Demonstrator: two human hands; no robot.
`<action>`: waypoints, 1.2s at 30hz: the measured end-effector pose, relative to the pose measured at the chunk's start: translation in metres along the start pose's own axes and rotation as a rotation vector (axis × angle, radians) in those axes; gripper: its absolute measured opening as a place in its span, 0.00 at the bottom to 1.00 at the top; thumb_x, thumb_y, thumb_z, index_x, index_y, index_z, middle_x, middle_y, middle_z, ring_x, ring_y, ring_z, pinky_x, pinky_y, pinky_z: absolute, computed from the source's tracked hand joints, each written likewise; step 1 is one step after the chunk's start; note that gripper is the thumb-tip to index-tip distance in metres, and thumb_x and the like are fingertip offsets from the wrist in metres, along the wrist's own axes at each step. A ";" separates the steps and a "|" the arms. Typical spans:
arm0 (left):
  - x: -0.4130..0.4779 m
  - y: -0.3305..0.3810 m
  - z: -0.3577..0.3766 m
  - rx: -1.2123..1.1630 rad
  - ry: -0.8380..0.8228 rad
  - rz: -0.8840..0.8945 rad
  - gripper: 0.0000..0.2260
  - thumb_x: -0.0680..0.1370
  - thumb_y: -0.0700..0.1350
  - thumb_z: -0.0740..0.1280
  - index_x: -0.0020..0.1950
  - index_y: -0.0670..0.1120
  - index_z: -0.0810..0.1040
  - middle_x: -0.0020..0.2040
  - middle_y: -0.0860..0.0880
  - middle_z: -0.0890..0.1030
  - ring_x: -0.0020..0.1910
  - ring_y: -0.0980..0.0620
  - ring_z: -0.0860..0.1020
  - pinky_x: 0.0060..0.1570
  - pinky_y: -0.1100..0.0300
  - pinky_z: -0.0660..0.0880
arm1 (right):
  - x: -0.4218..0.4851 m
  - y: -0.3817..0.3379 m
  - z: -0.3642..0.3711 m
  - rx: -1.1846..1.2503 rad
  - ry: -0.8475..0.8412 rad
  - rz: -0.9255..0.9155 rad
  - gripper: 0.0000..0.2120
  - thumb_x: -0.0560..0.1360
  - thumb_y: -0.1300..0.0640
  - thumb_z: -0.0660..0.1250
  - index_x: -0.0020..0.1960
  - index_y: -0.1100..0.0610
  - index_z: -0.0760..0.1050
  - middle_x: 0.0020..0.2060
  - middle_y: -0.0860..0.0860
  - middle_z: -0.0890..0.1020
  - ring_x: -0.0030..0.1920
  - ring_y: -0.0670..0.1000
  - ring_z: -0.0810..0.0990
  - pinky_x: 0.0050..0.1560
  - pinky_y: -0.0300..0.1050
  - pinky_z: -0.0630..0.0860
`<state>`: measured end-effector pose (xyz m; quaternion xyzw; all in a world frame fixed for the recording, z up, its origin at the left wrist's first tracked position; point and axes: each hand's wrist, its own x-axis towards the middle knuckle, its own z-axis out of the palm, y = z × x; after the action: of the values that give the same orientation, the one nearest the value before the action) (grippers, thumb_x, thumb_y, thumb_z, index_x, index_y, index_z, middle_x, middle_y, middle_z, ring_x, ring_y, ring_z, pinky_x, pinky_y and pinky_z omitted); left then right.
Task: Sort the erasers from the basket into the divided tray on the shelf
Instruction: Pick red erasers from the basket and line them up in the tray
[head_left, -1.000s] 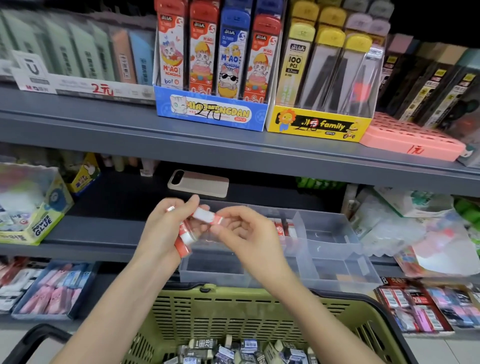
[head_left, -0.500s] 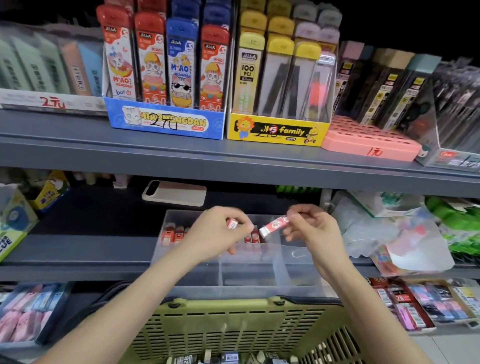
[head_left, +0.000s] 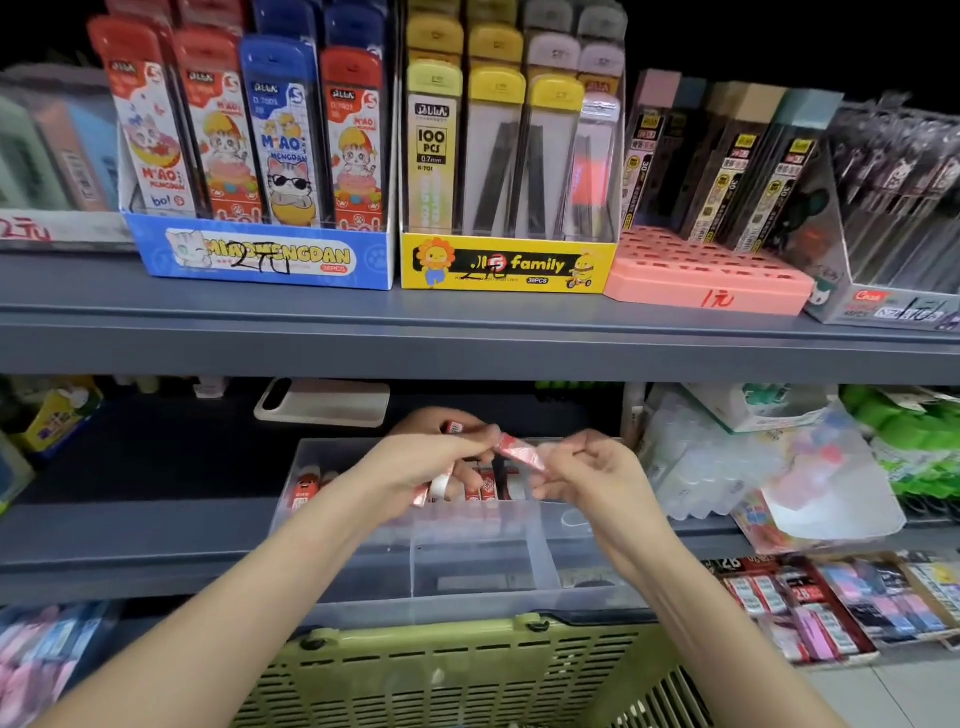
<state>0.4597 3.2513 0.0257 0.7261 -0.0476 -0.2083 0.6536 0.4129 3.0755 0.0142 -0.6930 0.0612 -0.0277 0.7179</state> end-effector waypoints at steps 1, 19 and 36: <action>0.000 0.000 0.000 0.002 -0.011 -0.001 0.07 0.76 0.46 0.70 0.43 0.44 0.81 0.36 0.45 0.80 0.26 0.53 0.75 0.22 0.66 0.61 | -0.003 0.000 -0.001 -0.074 -0.059 -0.013 0.04 0.71 0.64 0.70 0.41 0.63 0.75 0.31 0.54 0.80 0.32 0.49 0.79 0.38 0.37 0.77; 0.031 0.000 -0.021 1.226 -0.143 0.352 0.10 0.78 0.54 0.64 0.57 0.61 0.80 0.38 0.65 0.65 0.42 0.58 0.67 0.34 0.71 0.60 | 0.048 0.002 0.016 -0.675 0.070 -0.076 0.13 0.66 0.58 0.75 0.46 0.53 0.73 0.37 0.48 0.79 0.37 0.50 0.78 0.42 0.46 0.77; 0.039 -0.002 -0.019 1.520 -0.445 0.373 0.16 0.81 0.54 0.58 0.69 0.62 0.70 0.46 0.52 0.68 0.43 0.55 0.63 0.38 0.62 0.57 | 0.048 -0.001 0.022 -1.304 -0.078 -0.246 0.15 0.66 0.42 0.71 0.46 0.51 0.78 0.42 0.48 0.83 0.46 0.51 0.80 0.42 0.40 0.70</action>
<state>0.5022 3.2562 0.0156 0.8931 -0.4250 -0.1461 -0.0186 0.4636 3.0913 0.0130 -0.9878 -0.0403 -0.0414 0.1448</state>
